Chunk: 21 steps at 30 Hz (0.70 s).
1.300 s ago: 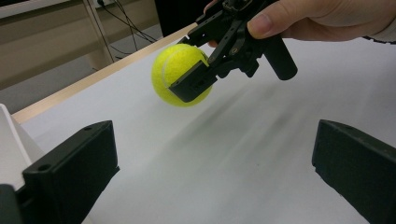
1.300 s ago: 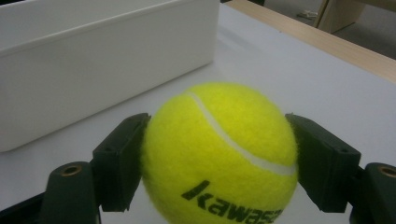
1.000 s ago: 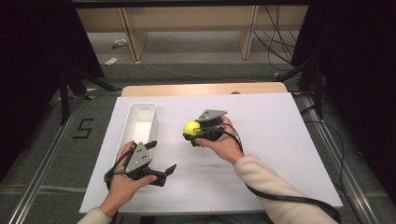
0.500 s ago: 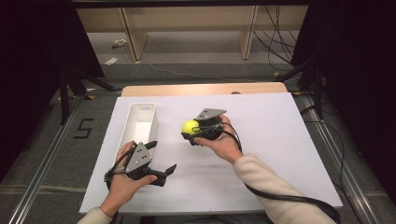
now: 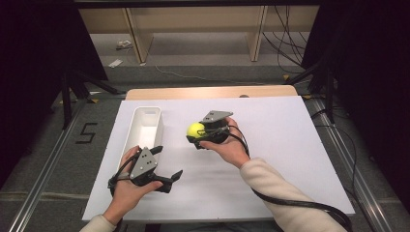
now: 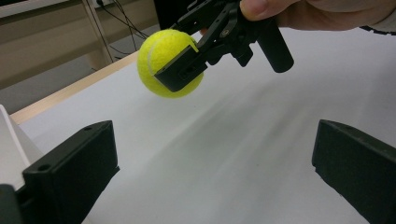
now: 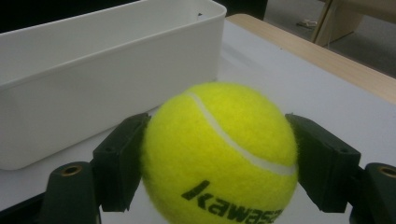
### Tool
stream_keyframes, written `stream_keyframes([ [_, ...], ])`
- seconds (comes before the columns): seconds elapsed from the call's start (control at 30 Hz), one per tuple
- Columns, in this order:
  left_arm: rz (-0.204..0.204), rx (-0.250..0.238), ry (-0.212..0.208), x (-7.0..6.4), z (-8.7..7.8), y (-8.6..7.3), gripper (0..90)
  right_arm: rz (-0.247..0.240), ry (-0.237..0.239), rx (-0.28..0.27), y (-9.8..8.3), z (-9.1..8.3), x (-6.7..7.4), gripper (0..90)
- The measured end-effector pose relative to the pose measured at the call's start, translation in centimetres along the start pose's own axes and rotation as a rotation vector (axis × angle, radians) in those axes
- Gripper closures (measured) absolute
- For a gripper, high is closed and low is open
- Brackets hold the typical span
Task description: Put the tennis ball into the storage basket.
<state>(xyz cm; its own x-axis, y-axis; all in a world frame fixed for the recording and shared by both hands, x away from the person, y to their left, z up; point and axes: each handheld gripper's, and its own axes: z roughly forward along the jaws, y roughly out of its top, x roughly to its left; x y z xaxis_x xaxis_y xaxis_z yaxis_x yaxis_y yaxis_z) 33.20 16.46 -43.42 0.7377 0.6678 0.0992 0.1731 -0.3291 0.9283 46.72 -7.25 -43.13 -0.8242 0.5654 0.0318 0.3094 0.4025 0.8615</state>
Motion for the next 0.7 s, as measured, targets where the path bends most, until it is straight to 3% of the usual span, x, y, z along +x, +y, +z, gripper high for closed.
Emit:
stream_keyframes([
  [0.7, -0.005, -0.003, -0.002, 0.0, 0.0, 0.0, 0.0, -0.025, -0.005, -0.003, 1.3, 0.4, 0.4, 25.8],
])
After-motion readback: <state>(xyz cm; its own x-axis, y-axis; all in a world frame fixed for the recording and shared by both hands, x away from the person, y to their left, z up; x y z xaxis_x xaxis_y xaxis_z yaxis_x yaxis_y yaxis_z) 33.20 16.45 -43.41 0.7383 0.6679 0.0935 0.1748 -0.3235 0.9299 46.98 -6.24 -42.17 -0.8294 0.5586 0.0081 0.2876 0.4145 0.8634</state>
